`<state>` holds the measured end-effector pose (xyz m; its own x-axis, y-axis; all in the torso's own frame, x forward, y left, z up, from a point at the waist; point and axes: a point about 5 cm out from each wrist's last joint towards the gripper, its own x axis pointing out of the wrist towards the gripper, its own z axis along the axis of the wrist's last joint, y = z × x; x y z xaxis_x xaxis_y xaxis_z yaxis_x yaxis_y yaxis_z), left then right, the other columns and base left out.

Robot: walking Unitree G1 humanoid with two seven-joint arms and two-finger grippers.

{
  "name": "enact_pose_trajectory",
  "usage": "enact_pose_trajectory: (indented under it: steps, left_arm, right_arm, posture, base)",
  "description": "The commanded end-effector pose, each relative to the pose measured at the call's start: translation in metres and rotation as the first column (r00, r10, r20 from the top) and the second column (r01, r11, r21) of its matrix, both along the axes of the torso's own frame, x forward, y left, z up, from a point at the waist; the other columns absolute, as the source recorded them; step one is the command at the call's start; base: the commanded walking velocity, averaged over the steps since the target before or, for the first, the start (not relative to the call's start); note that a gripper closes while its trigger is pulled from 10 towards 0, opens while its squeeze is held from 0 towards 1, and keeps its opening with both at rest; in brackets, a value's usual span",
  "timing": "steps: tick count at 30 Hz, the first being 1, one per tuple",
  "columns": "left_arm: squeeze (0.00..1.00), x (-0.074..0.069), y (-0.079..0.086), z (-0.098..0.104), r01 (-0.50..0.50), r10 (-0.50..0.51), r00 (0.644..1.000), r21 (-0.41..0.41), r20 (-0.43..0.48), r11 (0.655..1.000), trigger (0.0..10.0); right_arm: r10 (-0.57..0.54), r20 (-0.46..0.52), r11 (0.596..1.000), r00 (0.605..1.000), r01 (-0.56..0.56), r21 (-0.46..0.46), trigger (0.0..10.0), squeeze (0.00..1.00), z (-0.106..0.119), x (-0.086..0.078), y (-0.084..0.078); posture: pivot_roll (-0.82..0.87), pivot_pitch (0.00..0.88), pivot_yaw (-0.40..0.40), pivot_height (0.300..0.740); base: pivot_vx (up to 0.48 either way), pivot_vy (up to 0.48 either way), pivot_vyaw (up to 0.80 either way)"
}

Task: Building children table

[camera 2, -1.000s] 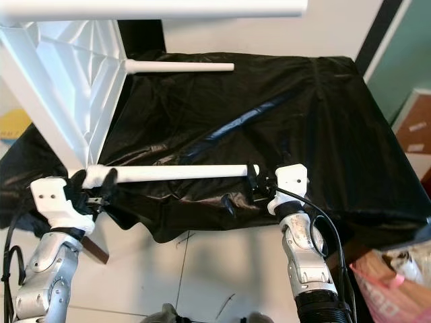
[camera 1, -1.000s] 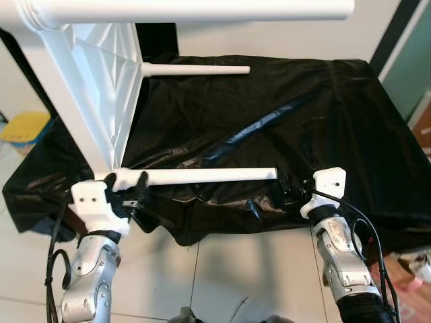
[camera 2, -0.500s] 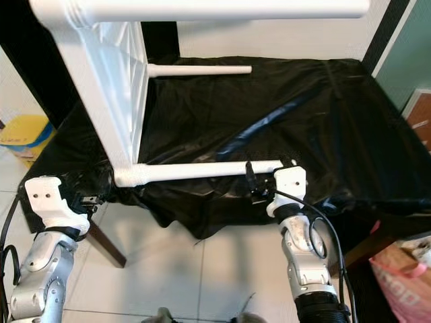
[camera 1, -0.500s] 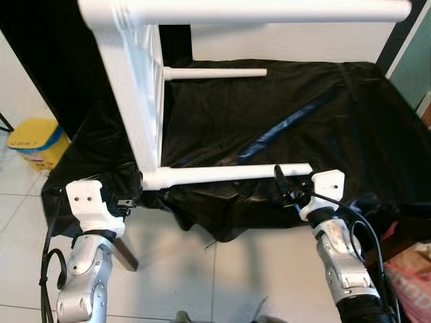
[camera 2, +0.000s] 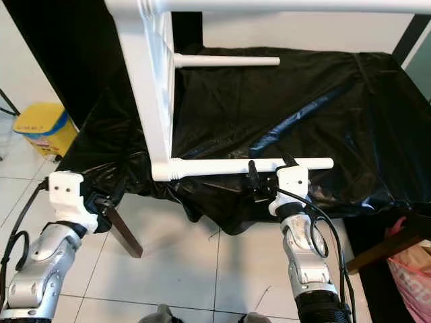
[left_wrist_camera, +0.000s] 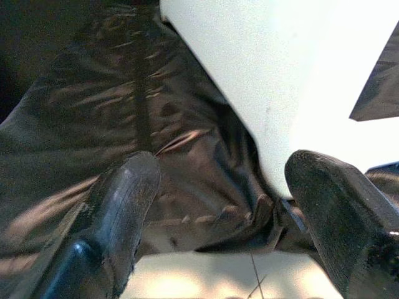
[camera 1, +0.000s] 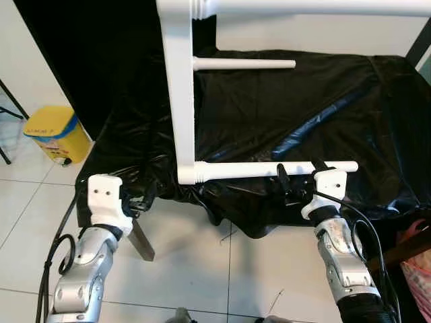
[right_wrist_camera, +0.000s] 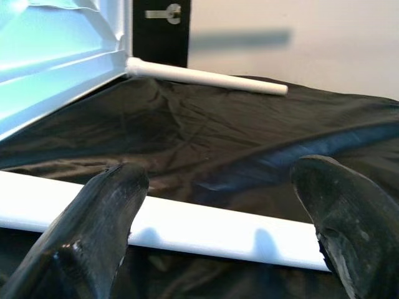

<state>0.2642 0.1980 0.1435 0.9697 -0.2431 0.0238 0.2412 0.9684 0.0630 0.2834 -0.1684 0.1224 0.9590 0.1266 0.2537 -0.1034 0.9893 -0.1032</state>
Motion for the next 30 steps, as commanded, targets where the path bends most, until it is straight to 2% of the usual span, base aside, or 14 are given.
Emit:
enact_pose_trajectory:
  steps: [1, 10, 21, 30]
  left_arm:
    - [0.0, -0.001, -0.0072, -0.0052, 0.155, -0.154, 0.987, 0.019, -0.036, 0.988, 10.0]
    - [0.0, 0.003, -0.0104, -0.0008, 0.156, -0.156, 0.988, 0.016, -0.009, 0.988, 10.0]
    - [0.0, 0.0041, -0.0116, 0.0012, 0.145, -0.145, 0.989, 0.016, -0.004, 0.989, 10.0]
    - [0.0, 0.0065, -0.0066, 0.0029, 0.083, -0.082, 0.996, -0.027, 0.019, 0.996, 10.0]
  right_arm:
    - [-0.02, 0.004, 1.0, 1.0, 0.02, -0.002, 10.0, 0.0, 0.0001, -0.0016, -0.0047]
    - [-0.027, 0.006, 1.0, 1.0, 0.027, -0.002, 10.0, 0.0, -0.0003, -0.0026, -0.0054]
    - [-0.025, 0.006, 1.0, 1.0, 0.025, -0.005, 10.0, 0.0, -0.0009, -0.0036, -0.0052]
    - [-0.021, 0.008, 1.0, 1.0, 0.021, -0.009, 10.0, 0.0, -0.0001, -0.0025, -0.0053]
  posture:
    - [-0.02, 0.072, 0.013, 0.74]
    - [-0.02, 0.068, 0.017, 0.74]
    - [-0.02, 0.06, 0.011, 0.74]
    - [-0.02, 0.046, 0.006, 0.74]
  base:
    - [0.0, 0.0, 0.0]
    - [0.0, 0.0, 0.0]
    - [0.0, -0.445, 0.0]
    - [0.0, 0.0, 0.0]
